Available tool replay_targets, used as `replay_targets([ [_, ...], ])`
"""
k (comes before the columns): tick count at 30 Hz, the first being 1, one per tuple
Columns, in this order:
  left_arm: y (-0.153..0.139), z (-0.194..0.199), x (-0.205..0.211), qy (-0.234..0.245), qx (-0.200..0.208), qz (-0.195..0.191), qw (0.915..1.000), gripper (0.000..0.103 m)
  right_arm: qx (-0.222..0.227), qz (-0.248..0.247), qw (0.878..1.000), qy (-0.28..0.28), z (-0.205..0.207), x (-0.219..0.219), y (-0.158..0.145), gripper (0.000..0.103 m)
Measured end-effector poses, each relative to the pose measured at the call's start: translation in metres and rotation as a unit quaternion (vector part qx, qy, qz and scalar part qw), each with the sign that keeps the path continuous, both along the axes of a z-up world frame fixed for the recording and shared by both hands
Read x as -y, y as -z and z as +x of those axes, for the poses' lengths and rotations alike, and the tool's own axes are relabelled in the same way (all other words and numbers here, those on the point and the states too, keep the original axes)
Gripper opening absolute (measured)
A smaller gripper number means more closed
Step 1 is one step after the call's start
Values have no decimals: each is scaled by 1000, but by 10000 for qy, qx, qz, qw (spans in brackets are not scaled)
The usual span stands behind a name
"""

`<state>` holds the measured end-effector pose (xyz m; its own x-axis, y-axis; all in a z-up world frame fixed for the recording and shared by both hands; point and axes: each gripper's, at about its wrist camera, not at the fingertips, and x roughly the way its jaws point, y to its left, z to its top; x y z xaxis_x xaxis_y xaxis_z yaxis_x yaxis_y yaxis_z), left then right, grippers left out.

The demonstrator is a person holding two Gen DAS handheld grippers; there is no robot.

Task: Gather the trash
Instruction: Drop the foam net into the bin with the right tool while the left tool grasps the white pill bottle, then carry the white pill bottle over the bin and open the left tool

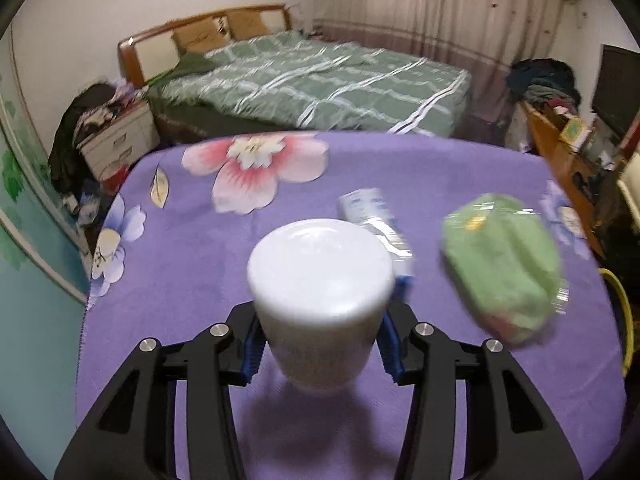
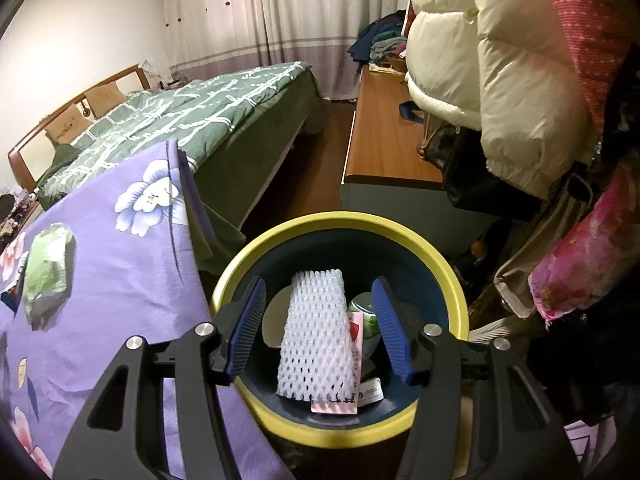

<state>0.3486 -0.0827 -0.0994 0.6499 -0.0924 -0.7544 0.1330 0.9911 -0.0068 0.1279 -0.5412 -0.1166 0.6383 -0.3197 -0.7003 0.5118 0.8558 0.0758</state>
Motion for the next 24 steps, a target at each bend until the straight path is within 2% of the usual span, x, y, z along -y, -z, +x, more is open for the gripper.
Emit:
replay_targets([
  [7, -43, -56, 57, 730, 427, -160, 9963, 47, 199, 20, 9998, -36, -29, 1, -10, 53],
  [13, -61, -89, 140, 1615, 527, -276, 9851, 47, 310, 14, 9995, -5, -60, 8, -15, 53],
  [19, -62, -117, 236, 2506, 430, -325, 9666, 47, 363, 50, 9992, 133, -91, 24, -13, 53],
  [24, -49, -137, 322, 3245, 184, -345, 9451, 47, 395, 79, 9987, 309, -114, 40, -10, 53],
])
